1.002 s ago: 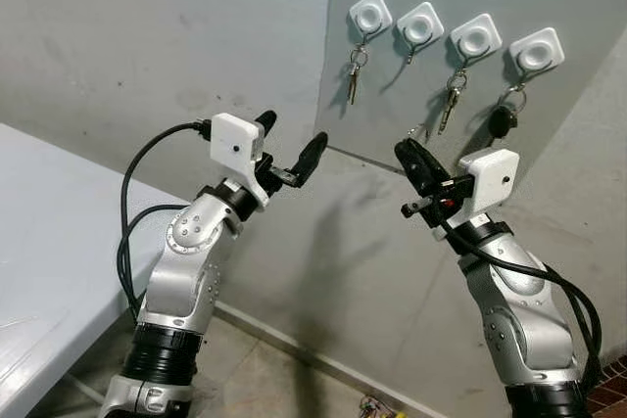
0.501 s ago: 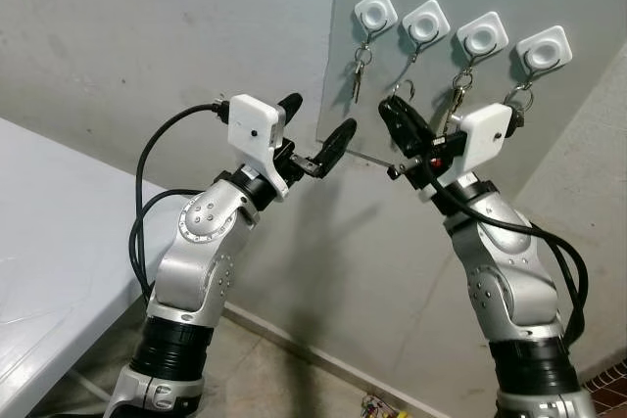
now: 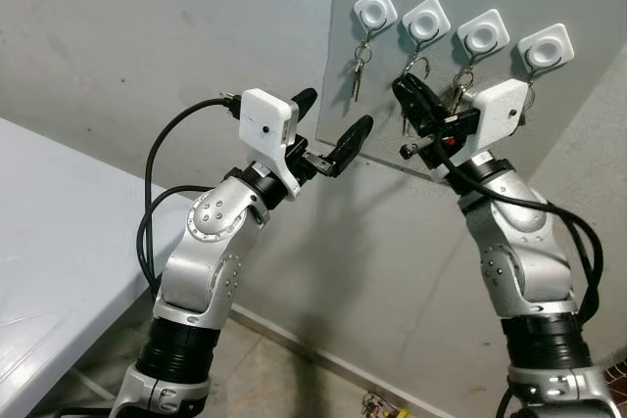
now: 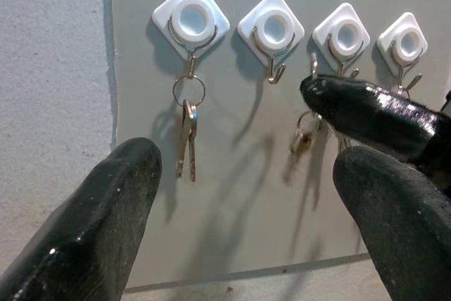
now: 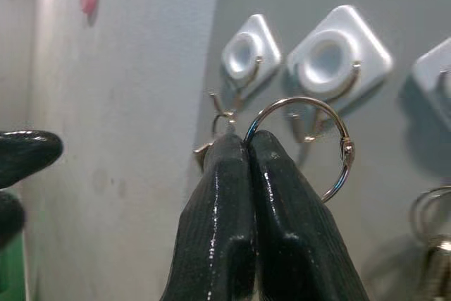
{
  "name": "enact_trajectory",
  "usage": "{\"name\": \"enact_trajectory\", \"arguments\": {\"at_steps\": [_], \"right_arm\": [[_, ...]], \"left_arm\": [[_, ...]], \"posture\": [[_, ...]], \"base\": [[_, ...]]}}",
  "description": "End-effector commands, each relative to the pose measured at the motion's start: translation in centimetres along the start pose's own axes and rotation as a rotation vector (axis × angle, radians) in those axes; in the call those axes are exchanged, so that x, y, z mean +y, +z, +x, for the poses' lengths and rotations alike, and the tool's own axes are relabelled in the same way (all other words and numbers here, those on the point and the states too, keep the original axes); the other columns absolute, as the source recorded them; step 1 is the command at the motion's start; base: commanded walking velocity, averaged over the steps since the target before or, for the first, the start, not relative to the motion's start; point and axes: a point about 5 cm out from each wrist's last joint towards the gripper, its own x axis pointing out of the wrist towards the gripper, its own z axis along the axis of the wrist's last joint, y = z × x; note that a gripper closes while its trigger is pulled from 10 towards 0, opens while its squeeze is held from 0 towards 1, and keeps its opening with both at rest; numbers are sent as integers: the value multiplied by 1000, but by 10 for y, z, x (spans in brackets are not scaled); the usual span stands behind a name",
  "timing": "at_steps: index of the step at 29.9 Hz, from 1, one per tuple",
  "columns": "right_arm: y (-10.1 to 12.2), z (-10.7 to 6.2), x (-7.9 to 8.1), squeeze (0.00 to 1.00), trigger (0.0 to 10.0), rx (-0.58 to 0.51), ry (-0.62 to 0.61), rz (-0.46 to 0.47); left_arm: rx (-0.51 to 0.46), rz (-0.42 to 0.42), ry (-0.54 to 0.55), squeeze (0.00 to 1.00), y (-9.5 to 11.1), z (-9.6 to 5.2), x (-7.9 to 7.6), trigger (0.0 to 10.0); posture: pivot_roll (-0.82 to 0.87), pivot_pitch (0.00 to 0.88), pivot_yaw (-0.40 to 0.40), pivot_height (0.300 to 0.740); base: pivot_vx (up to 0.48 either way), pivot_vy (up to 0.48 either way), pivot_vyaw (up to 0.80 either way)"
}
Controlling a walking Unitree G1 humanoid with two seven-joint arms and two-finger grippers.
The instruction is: Hang keys on a hook
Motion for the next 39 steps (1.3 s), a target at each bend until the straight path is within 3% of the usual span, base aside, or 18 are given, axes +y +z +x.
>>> {"name": "enact_trajectory", "arguments": {"at_steps": [1,6,14,29,39], "right_arm": [[7,3,-4,0,10000,-18,-1,-18],[10,4,-18,0,10000,9,23,-61],[12,6,-25,0,10000,39,68,-92],[9,14,-13,0,10000,60,195,-91],[12,18,-13,0,10000,48,203,-94]], "left_arm": [[-14,10,-10,0,6,3,-1,10000],[-16,7,0,0,7,4,1,10000],[-15,8,-1,0,9,5,0,10000],[-10,1,-5,0,9,2,-5,10000],[-10,-1,-2,0,9,2,-5,10000]], "posture": [[-9,0,-53,711],[-14,0,-59,711],[-11,0,-63,711],[-1,0,-74,711],[3,0,-76,711]], "base": [[0,0,0],[0,0,0],[0,0,0],[0,0,0],[0,0,0]]}}
